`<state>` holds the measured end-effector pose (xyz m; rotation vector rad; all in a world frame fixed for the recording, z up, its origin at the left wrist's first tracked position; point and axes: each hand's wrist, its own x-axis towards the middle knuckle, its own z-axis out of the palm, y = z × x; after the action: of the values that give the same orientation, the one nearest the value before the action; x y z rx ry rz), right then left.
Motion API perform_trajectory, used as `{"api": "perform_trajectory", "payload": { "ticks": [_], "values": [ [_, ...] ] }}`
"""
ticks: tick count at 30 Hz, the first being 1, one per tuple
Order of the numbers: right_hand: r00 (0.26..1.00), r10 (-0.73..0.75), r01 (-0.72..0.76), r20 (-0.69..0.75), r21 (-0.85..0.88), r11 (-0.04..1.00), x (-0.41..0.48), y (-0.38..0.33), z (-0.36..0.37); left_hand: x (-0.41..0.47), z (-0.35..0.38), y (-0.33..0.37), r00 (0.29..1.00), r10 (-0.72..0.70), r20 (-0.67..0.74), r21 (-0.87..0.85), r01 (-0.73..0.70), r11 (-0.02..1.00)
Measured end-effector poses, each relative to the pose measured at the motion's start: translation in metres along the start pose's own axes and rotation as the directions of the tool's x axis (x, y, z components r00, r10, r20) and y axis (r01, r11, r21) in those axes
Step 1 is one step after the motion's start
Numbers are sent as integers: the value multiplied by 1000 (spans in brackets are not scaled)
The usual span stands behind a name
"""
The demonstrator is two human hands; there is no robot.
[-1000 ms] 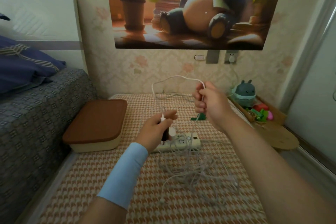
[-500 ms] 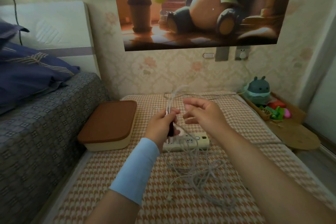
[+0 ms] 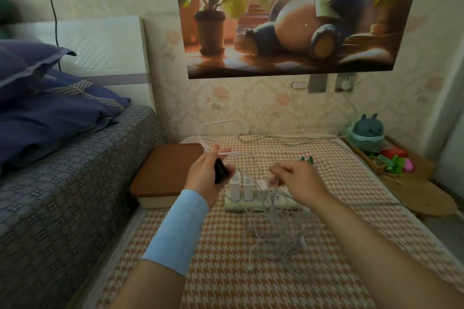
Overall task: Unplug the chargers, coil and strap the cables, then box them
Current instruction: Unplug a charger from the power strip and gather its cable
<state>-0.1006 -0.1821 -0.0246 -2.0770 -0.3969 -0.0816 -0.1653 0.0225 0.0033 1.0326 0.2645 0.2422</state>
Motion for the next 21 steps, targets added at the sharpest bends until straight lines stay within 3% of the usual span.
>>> {"api": "perform_trajectory", "payload": {
  "ticks": [2,4,6,8,9,11,12,15,19,21],
  "values": [
    [991,-45,65,-128,152,986,1,-19,3,-12,5,-5,995,-44,91,6,43,999],
    [967,-111,145,-229,139,980,-1,-35,4,-21,10,-8,983,-69,169,-12,72,997],
    [949,-112,152,-295,117,981,0,-43,3,-24,12,-8,968,-100,228,-134,134,982],
    [955,2,21,-295,75,997,6,-39,1,-23,9,-8,958,-146,246,-256,210,944],
    [955,136,-111,-265,109,988,9,-33,-1,-22,8,-9,964,-155,216,-244,207,947],
    [906,409,-343,-108,377,860,11,-25,-3,-20,9,-15,983,-151,101,-101,161,982],
    [877,477,-395,-52,485,780,10,-23,-4,-18,10,-19,988,-146,39,-23,147,989],
    [842,538,-370,-52,671,643,15,-19,-6,-11,9,-29,984,-178,-31,80,180,980],
    [785,619,-359,-25,796,487,24,-10,-4,-1,5,-38,956,-282,84,29,280,960],
    [776,630,-375,10,811,449,28,-6,0,4,11,-45,965,-241,107,94,231,968]
  ]
}}
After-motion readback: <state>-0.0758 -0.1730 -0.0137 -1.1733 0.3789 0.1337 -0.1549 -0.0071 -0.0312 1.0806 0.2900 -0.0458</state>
